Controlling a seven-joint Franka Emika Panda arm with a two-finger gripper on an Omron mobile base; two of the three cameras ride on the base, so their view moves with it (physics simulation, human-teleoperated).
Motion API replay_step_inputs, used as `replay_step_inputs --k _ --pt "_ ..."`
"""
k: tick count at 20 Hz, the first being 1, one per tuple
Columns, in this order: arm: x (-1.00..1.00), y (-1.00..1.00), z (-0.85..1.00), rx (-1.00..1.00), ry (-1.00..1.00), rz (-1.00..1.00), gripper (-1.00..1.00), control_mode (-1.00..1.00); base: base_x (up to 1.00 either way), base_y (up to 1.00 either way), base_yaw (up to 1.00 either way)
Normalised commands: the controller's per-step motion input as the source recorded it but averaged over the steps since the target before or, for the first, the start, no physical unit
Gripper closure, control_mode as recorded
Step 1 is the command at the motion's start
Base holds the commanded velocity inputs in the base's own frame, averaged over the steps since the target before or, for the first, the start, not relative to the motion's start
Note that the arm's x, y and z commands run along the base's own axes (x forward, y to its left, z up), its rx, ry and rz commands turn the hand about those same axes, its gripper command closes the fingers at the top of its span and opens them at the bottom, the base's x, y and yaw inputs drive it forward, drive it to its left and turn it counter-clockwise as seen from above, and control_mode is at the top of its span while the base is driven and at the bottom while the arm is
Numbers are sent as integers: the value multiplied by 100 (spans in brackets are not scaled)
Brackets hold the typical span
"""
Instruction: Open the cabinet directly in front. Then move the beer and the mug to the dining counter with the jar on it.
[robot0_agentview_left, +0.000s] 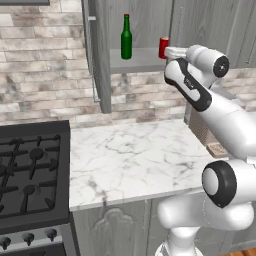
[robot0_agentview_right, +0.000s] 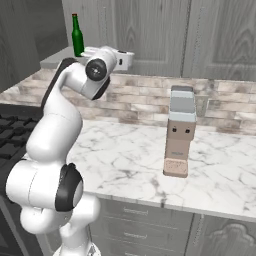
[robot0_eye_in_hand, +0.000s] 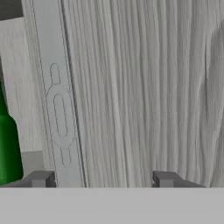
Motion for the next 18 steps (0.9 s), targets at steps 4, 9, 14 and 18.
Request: replay_step_inputs --k 4,9,14,18 --pt "100 0 -42 1 1 10 100 -100 0 0 0" --pt "17 0 -3 0 0 0 100 -100 0 0 0" --pt "-15 -15 5 0 0 0 100 -100 0 0 0" --pt "-52 -83 26 3 0 0 100 -100 0 0 0"
